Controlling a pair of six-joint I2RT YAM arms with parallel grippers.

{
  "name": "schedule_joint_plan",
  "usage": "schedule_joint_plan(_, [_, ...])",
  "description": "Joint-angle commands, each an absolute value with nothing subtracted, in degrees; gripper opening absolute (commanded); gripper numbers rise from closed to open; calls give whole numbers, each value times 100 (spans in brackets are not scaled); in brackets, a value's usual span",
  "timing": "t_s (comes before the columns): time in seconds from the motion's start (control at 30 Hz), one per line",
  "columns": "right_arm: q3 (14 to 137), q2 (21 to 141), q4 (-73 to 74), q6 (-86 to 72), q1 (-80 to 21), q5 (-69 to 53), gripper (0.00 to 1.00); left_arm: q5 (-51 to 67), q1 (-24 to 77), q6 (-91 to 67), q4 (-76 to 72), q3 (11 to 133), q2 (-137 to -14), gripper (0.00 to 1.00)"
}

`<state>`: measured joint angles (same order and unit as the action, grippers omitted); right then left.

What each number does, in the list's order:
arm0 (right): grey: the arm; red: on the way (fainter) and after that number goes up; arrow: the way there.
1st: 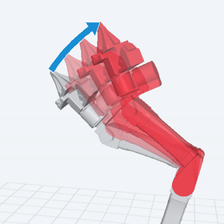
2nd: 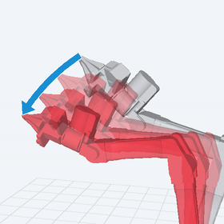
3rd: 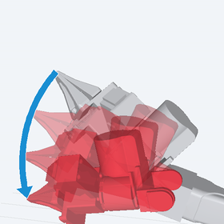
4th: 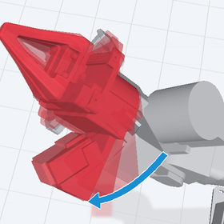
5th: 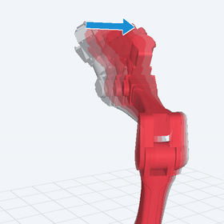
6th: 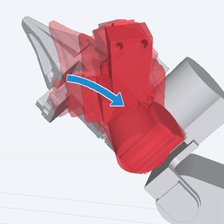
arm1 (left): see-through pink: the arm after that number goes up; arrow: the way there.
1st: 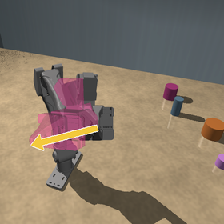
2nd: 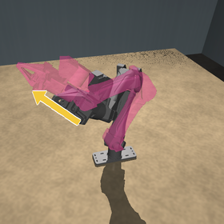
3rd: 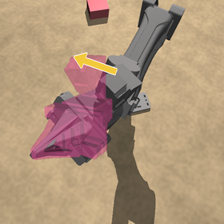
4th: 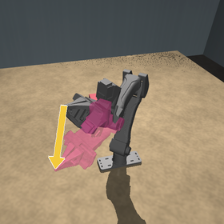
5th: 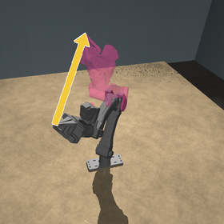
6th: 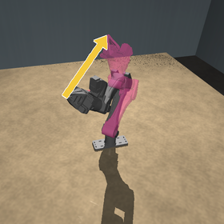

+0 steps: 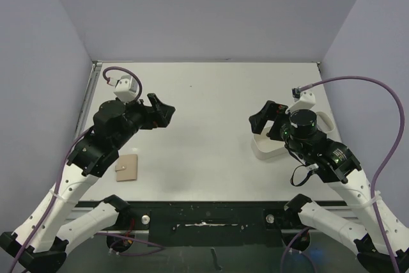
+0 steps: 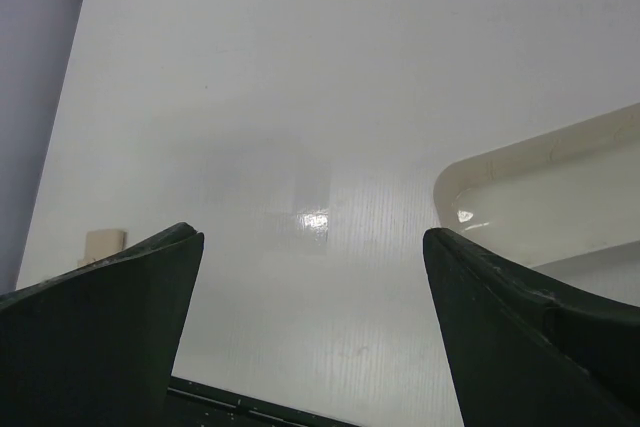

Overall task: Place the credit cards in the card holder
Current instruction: Move the card holder to the center of the board.

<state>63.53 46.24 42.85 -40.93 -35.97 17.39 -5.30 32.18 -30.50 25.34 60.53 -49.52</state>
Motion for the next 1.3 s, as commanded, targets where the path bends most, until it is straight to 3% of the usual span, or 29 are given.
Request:
schedule_joint_plan(0.0, [6311, 4560, 3942, -4096, -3568, 1691, 97, -820, 3203, -2879, 2469, 6213, -4827, 88])
schedule_joint_plan(0.43, [6187, 4650, 4094, -4219, -3565, 1617, 98, -2262, 3157, -3868, 3339, 5606, -5589, 88])
schedule_joint_plan(0.53, [6006, 4547, 4009, -4210, -3568, 1581, 98, -2507, 2873, -4522, 3790, 5466, -5960, 85])
schedule_joint_plan(0.9, [6012, 4303, 4049, -3982, -3569, 1547, 98, -1682, 130, -5495, 3859, 4144, -5873, 83])
schedule_joint_plan(1.27, [6061, 4287, 4292, -4132, -3569, 1667, 98, -1151, -229, -5449, 3004, 3231, -6281, 82])
